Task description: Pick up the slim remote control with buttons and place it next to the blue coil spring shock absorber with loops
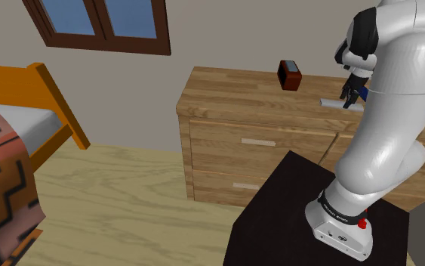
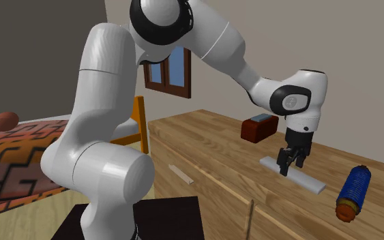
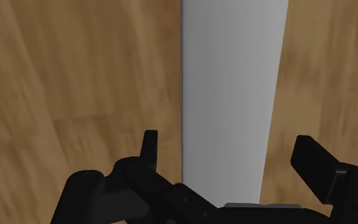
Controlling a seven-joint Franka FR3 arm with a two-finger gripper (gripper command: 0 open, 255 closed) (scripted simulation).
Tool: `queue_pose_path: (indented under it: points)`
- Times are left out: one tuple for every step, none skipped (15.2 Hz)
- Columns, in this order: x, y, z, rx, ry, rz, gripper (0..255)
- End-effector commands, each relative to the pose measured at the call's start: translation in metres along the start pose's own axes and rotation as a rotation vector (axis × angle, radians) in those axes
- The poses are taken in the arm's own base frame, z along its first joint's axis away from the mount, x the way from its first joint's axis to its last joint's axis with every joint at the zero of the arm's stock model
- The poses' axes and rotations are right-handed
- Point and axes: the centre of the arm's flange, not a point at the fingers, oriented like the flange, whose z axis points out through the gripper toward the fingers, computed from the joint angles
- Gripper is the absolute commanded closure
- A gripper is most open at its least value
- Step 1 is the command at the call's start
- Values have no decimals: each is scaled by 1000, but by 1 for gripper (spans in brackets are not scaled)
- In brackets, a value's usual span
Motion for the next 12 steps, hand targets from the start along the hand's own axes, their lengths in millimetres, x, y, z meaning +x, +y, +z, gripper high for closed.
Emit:
queue_pose_path:
  points:
    - [0,0,-13,0,0,0,0]
    - [0,0,-26,0,0,0,0]
    - [0,0,-40,0,0,0,0]
    - [0,0,-50,0,0,0,0]
    - [0,0,-50,0,0,0,0]
    - [0,0,-50,0,0,0,0]
    - [0,0,-50,0,0,0,0]
    - [0,0,-50,0,0,0,0]
    - [0,0,-50,0,0,0,0]
    - [0,0,-50,0,0,0,0]
    - [0,0,-50,0,0,0,0]
    - [0,0,-50,0,0,0,0]
